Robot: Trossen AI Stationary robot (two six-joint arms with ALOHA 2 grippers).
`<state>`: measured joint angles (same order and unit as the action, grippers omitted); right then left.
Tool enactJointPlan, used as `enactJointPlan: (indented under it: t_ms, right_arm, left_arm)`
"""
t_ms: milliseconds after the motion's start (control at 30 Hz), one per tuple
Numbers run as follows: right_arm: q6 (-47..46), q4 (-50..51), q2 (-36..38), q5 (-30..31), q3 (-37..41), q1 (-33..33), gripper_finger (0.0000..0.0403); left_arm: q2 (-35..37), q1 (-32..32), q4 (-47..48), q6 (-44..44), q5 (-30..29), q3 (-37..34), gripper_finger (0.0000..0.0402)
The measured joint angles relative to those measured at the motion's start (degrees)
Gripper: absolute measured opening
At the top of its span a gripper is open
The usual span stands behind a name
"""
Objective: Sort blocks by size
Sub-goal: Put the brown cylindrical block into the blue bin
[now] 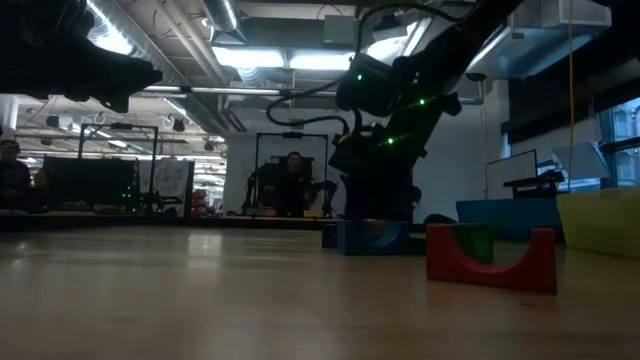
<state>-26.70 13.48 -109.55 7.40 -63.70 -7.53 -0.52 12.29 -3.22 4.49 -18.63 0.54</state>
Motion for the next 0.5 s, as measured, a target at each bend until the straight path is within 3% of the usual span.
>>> enactJointPlan:
  t_ms: [233, 400, 500]
  right_arm:
    - [0.00, -0.06, -0.97, 0.50, -0.04, 0.04, 0.0186]
    - [0.01, 0.65, -0.97, 0.18, -0.08, 0.00, 0.0140]
    - [0.02, 1.76, -0.97, 0.02, -0.20, 0.00, 0.0136]
  left_arm:
    - [0.00, 0.00, 0.00, 0.00, 0.02, 0.00, 0.0100]
    - [-0.02, 0.00, 0.01, 0.00, 0.02, 0.00, 0.0100]
    - [-0.02, 0.00, 0.01, 0.00, 0.02, 0.00, 0.0100]
